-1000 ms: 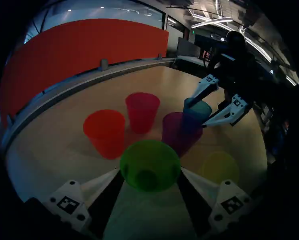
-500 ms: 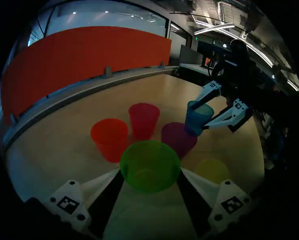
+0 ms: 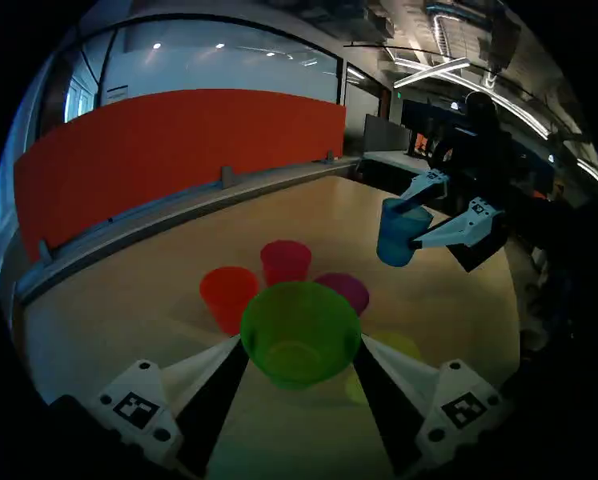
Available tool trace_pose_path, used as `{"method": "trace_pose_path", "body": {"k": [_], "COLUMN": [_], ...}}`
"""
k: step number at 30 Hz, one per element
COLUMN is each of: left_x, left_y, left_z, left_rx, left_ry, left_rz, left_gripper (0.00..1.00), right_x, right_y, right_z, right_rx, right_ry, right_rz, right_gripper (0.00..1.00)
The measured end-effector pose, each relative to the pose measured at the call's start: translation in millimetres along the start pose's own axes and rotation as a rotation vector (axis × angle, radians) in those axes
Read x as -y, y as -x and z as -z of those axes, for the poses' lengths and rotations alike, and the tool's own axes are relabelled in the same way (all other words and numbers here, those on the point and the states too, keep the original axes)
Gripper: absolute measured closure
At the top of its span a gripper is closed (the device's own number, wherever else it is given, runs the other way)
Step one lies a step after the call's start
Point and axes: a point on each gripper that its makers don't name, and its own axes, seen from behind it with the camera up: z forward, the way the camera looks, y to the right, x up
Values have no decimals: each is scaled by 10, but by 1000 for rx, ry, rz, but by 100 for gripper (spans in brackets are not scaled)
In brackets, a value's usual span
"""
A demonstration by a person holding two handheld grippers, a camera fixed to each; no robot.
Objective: Pour water
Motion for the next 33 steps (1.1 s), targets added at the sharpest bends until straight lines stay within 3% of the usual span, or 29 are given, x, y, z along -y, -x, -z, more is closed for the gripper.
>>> {"method": "trace_pose_path", "body": {"k": [12, 33], "left_x": [-117, -286], "left_y": [-253, -570], "left_z": [355, 570], "left_rx": [-100, -253], "left_ry": [-34, -56], "left_rz": [-13, -10], "left_gripper": [13, 13], "right_x": [153, 275], "right_y": [-344, -741], "right_z": [269, 439], "right_rx": [-107, -291], "right_ry": [10, 42], "right_rz": [8, -13], "right_gripper": [11, 11]}}
